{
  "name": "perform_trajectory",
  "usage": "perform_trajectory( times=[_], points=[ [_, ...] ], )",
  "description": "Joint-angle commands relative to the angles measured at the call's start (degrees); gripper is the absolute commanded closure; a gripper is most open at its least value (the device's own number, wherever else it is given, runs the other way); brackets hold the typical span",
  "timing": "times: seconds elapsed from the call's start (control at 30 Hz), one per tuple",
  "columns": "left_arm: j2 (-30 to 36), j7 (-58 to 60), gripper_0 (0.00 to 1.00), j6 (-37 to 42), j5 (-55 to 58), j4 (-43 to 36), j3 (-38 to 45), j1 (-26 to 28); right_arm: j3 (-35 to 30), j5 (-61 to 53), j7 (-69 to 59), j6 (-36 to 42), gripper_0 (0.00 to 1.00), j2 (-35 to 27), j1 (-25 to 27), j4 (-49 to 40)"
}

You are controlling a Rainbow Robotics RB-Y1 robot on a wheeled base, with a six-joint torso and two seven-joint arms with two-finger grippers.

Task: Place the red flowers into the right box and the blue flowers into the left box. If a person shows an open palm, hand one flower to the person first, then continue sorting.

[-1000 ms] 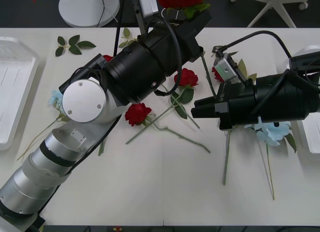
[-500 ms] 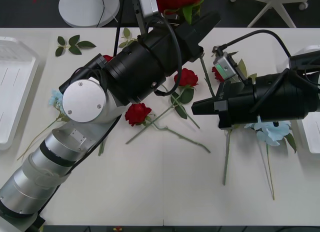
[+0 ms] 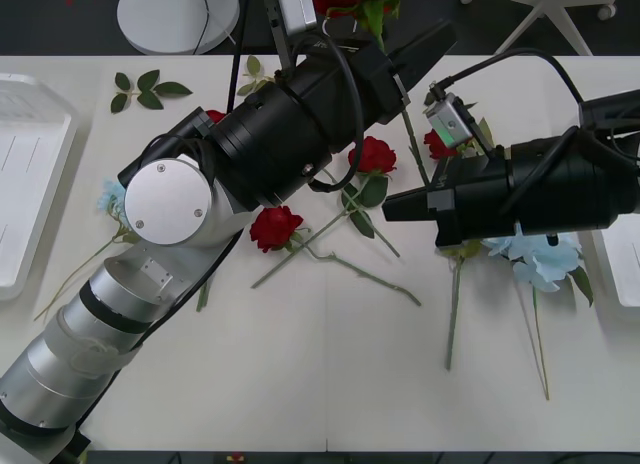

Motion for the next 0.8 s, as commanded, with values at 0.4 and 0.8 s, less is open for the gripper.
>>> perform_trajectory(
  times=[0.4, 0.8],
  points=[
    [0.1, 1.2, 0.0, -0.9, 3.6, -1.6, 1.0, -2.0, -6.6, -1.2, -17.2, 18.4, 1.0, -12.6, -6.3, 8.7],
    [16.0, 3.7, 0.0, 27.5, 15.0, 4.1, 19.1, 3.7, -8.6, -1.0, -17.9, 31.1, 1.0, -25.2, -6.1, 27.9]
  ],
)
